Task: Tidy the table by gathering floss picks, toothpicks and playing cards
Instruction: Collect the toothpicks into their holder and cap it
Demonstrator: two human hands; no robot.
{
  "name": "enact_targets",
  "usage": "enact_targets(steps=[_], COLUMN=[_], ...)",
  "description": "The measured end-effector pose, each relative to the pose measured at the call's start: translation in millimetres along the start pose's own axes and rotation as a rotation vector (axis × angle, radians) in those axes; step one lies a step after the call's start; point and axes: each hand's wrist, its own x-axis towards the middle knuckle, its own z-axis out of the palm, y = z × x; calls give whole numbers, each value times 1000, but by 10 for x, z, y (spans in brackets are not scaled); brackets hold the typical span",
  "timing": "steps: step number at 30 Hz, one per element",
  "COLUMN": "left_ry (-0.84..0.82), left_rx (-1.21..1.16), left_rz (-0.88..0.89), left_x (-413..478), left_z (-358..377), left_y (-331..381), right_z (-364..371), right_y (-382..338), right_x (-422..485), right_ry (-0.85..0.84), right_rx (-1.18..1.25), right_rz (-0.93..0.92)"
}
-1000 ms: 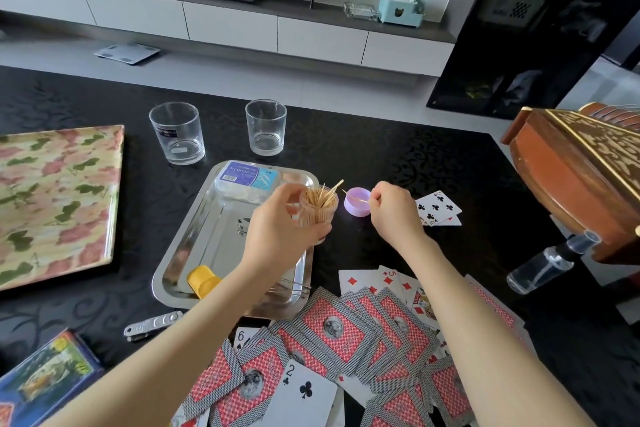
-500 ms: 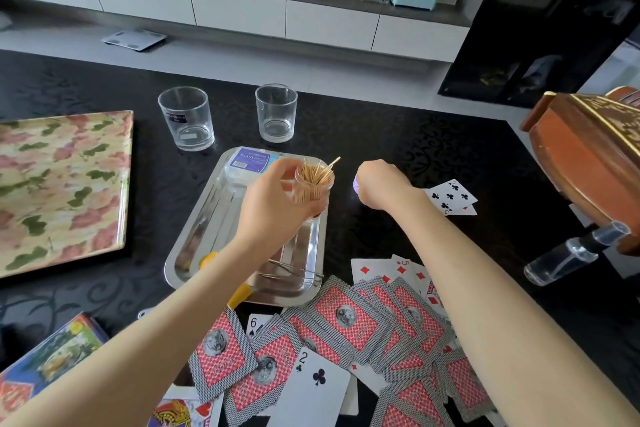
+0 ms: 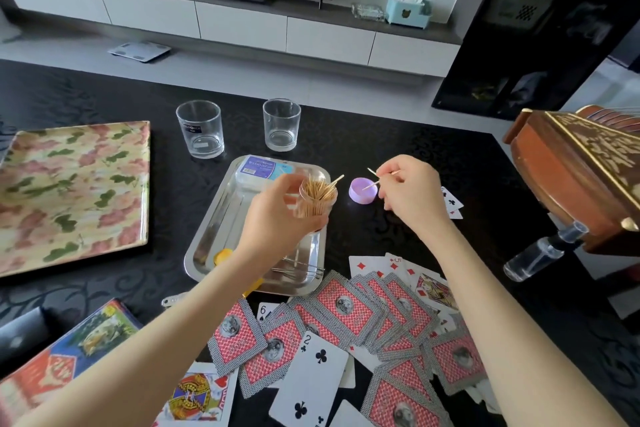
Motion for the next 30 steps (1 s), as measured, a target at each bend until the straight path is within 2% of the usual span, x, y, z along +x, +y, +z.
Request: enact_targets(steps=[3,5,9,14,17,20,23,27,30], left_ry=[-21,-40,-84,-73,-50,-51,-89,-147,-177], left_rx=[7,8,61,210,190,157,66,-91,-134], left_rz=[20,33,95,234,300,291,211,111,96], left_x=[-151,-261,-544,-865,-1006,-1121,-1237,-1384,-1469], left_z=[-51,-86,-154,-247,-286,-314,-368,-429,-442], left_y=[68,116,246,367,413,422,400,391,437], right_z=[-242,-351,-454,-537,-511,-488,-563,-545,-424], right_y=[-254,-391,-596,-733,-771,-767,-760,-714,-694], right_x=[-382,-581,-833,-979,-1120,-1280,-1435,-1692,-1873], right_ry=[-103,-196,-259,-358,-378,-405,-419,-174,-320], right_rx=[348,430,293,153,1,-116,-23,48,141], right_rz=[90,110,69,169,28,-158,-168,-294,-263])
